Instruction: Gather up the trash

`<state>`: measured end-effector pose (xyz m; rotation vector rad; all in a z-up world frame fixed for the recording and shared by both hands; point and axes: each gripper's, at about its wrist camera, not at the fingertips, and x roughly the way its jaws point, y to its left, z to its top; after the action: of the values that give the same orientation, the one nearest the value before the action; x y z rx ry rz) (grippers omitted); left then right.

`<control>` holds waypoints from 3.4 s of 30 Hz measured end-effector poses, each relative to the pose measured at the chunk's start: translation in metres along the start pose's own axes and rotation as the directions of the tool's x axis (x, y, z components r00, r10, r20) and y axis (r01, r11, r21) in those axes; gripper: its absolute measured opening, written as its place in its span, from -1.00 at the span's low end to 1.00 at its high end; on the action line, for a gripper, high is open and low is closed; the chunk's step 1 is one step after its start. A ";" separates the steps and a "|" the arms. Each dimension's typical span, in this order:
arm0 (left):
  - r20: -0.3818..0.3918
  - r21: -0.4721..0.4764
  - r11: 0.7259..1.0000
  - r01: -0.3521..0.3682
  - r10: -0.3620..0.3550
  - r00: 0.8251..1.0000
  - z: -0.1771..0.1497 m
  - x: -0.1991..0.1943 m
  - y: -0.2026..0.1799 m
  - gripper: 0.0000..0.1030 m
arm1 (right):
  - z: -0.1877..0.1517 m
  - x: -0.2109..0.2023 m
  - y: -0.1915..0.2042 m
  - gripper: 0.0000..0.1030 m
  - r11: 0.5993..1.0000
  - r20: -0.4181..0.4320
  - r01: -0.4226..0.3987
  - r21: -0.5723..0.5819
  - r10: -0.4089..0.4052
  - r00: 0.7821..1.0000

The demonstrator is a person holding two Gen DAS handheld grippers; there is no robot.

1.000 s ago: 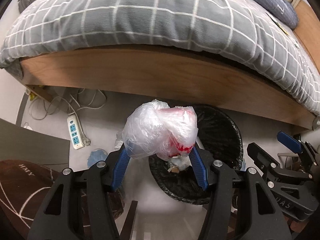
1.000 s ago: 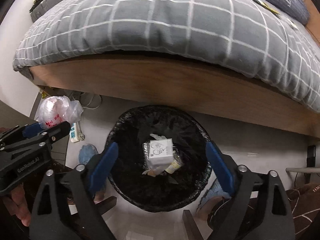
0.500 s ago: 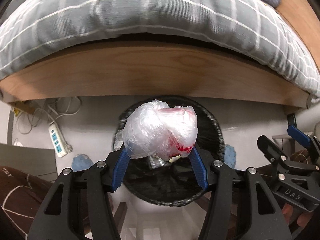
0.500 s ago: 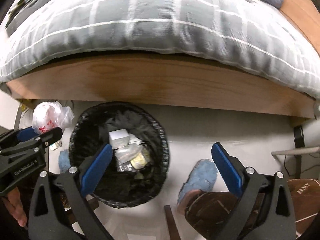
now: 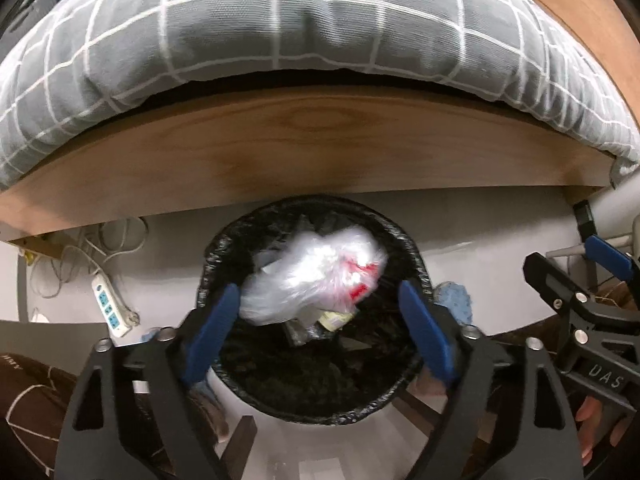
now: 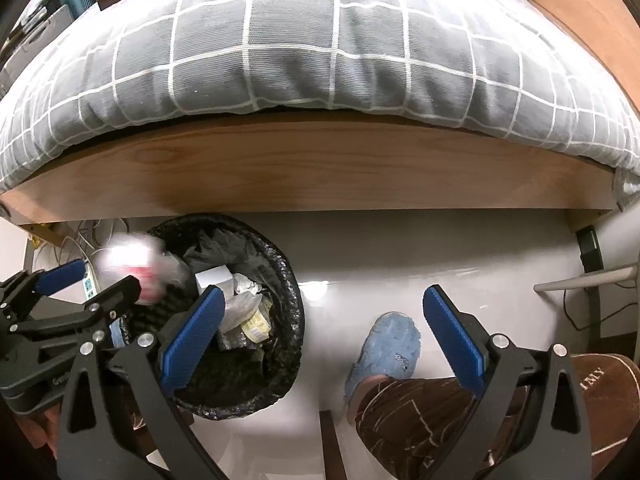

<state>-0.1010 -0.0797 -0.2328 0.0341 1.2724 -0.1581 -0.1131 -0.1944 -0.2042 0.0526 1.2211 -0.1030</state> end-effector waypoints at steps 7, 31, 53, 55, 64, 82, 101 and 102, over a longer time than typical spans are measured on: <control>0.062 -0.013 0.998 -0.055 0.055 0.997 0.011 -0.020 0.013 0.86 | 0.006 -0.008 0.009 0.85 1.000 0.031 -0.003 -0.021 0.004 1.000; 0.287 -0.071 0.997 -0.041 0.060 0.956 0.105 -0.118 0.031 0.89 | 0.108 -0.087 -0.022 0.85 1.000 0.249 0.017 0.007 -0.018 0.968; 0.399 -0.046 0.998 -0.043 0.058 0.915 0.292 -0.130 0.037 0.89 | 0.266 -0.062 -0.046 0.85 0.999 0.328 0.037 0.030 -0.045 0.944; 0.397 -0.036 0.998 -0.042 0.053 0.916 0.304 -0.123 0.032 0.89 | 0.282 -0.051 -0.051 0.85 0.998 0.321 0.037 0.045 -0.049 0.946; 0.370 0.009 0.999 -0.031 0.025 0.929 0.366 -0.075 0.016 0.89 | 0.331 -0.002 -0.056 0.85 0.998 0.280 0.032 0.049 -0.045 0.959; 0.311 0.057 0.998 -0.026 0.007 0.950 0.422 -0.018 -0.008 0.47 | 0.368 0.049 -0.062 0.43 0.995 0.209 -0.055 0.078 0.037 0.977; 0.294 0.041 0.999 -0.010 -0.003 0.956 0.417 -0.016 -0.014 -0.29 | 0.370 0.050 -0.041 -0.61 0.998 0.166 -0.052 0.039 0.044 0.985; 0.297 0.041 0.999 -0.008 -0.004 0.955 0.415 -0.018 -0.014 -0.29 | 0.369 0.049 -0.041 -0.61 0.998 0.171 -0.052 0.041 0.044 0.984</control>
<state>0.2858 -0.1391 -0.0921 0.0460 0.9680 -0.1812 0.2442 -0.2730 -0.1230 0.1109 1.0463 -0.0912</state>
